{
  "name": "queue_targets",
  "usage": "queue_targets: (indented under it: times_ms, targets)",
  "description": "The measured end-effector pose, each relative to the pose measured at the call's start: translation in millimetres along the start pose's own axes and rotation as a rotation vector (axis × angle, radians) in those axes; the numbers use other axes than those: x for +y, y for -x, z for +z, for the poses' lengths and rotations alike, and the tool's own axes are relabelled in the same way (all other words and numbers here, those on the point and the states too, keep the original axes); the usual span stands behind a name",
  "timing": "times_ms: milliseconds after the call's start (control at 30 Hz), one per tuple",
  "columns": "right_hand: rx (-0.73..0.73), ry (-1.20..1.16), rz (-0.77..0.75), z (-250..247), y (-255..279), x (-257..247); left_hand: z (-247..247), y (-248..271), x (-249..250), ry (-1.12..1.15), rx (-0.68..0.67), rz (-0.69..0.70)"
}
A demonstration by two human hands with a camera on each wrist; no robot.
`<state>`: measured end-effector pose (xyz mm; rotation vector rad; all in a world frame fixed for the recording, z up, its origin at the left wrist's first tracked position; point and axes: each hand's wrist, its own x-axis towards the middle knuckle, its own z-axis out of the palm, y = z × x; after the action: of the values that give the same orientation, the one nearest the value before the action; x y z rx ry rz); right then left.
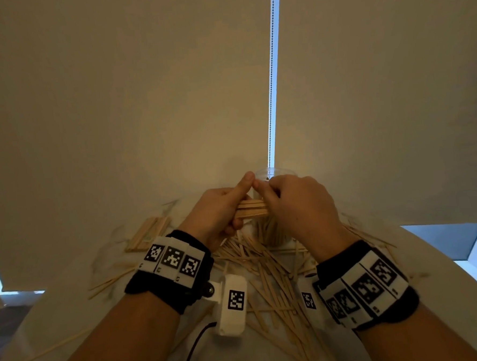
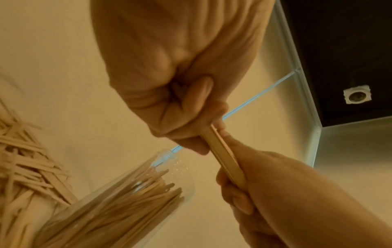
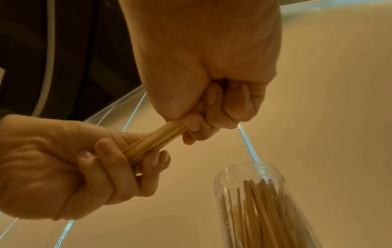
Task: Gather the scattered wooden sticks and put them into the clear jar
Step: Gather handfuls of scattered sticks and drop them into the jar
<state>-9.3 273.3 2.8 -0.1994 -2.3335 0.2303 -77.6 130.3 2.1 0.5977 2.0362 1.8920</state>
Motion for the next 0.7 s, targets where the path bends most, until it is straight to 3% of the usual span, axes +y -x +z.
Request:
queue_targets:
  times_ms: [133,233,367,533,700]
  targets:
    - [0.099,0.095,-0.146,-5,0,-3,-5,-6,-5,0.201,0.064,0.079]
    - [0.216,0.134,-0.145,-6,1,-8,-4,-4,-2,0.28,0.049,0.097]
    - [0.221,0.161,-0.045,-12,0,-1,1,-3,4,0.212,0.028,0.074]
    - [0.208,0.037,0.229,-33,-21,28,-8,-9,4,0.213,0.062,0.022]
    - [0.16,0.137,0.257,-40,-65,46,-5,-23,-3,0.101,0.108,0.025]
